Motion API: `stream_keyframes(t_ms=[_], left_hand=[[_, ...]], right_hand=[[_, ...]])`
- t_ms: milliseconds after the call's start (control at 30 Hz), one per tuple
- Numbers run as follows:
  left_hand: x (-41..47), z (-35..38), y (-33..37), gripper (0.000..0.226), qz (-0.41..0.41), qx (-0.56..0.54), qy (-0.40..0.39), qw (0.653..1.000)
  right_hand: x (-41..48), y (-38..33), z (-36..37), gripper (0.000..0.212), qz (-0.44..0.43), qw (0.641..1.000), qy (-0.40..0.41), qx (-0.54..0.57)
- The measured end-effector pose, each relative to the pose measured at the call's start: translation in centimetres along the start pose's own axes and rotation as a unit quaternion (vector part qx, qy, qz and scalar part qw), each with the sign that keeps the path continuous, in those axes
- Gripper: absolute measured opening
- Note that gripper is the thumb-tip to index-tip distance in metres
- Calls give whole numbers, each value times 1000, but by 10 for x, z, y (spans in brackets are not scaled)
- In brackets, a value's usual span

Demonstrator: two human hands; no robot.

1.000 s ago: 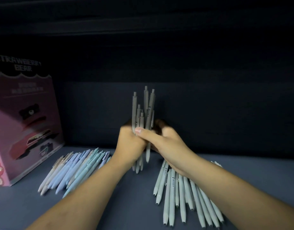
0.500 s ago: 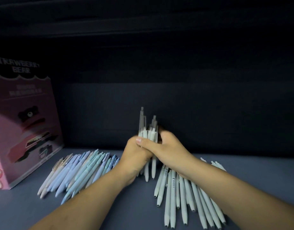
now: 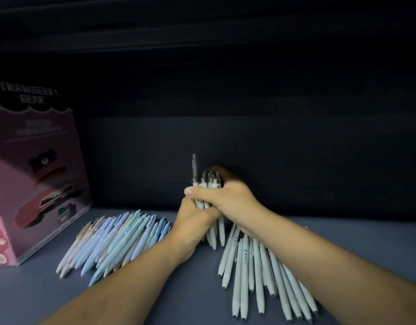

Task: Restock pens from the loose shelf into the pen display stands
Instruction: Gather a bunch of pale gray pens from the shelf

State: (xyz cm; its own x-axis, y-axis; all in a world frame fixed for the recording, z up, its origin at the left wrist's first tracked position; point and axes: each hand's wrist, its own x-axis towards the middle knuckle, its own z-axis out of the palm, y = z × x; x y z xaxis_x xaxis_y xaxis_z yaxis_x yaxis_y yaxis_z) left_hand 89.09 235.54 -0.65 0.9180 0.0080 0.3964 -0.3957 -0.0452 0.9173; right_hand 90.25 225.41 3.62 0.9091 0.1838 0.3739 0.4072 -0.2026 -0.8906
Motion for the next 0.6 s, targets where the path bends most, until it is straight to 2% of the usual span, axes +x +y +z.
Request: stream_keyframes(t_ms=[100,233,333,500,600], left_hand=[[-2,-1,0,21,-25,-28,-59,998],[-2,0,0,18,-25,-32,-66,997],[-1,-2,-4,20,-40,-27,-81,996],[1,1,-8,17,-51,18,-112,992],[2,2,-7,18,-37,12,-117,992]], right_hand=[[1,5,-3,38,21,1000,13,17],[-1,10,-7,43,60,997,5,55],[-2,9,-7,34,78,995,13,65],[-1,7,-6,21,64,993,51,91],[-2,5,-8,20,57,981,50,178]])
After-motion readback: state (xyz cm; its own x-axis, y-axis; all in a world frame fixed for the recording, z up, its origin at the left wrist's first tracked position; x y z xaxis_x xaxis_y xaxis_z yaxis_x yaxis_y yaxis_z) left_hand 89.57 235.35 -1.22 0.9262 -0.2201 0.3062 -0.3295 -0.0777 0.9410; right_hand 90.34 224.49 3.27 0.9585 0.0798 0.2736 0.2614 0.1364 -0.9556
